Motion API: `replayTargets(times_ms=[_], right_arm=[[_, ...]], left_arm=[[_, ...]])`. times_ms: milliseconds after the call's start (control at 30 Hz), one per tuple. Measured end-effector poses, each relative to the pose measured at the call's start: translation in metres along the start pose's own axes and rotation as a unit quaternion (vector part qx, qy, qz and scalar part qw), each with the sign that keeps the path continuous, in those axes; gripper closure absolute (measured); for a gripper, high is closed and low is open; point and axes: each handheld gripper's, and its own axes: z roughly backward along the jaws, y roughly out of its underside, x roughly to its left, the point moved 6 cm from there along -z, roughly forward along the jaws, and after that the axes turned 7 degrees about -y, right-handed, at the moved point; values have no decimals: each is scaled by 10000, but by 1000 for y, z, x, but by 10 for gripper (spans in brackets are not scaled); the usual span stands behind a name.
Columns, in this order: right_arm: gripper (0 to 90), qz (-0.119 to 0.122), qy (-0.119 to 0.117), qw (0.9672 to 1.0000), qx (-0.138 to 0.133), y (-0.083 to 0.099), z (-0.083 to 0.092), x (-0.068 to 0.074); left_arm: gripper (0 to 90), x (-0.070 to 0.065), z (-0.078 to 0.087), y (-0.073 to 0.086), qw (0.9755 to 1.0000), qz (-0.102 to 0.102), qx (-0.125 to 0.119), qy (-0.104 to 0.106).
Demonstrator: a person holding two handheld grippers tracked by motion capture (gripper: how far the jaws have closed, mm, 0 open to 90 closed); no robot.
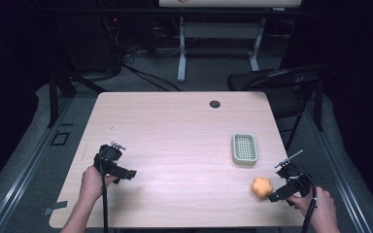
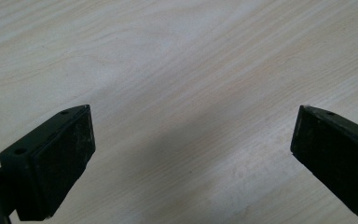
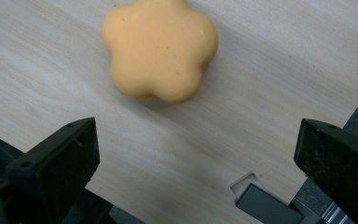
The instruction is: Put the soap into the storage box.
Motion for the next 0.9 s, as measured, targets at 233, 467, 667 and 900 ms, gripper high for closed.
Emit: replayTargets(times_ms=[233,467,667,900], right_arm=[[0,284,8,9992,295,-16,0,5],[0,393,-17,9982,448,-32,-9,11],[0,371,-30,9987,361,-38,-19,16],[0,365,-24,9980,511,-46,-32,14]], left_arm=[[0,-1,1,0,10000,-5,-9,4],[0,-2,-1,0,10000,-1,3,14],[0,-2,-1,0,10000,-15,33,28],[0,-2,-1,1,10000,-7,22,25]])
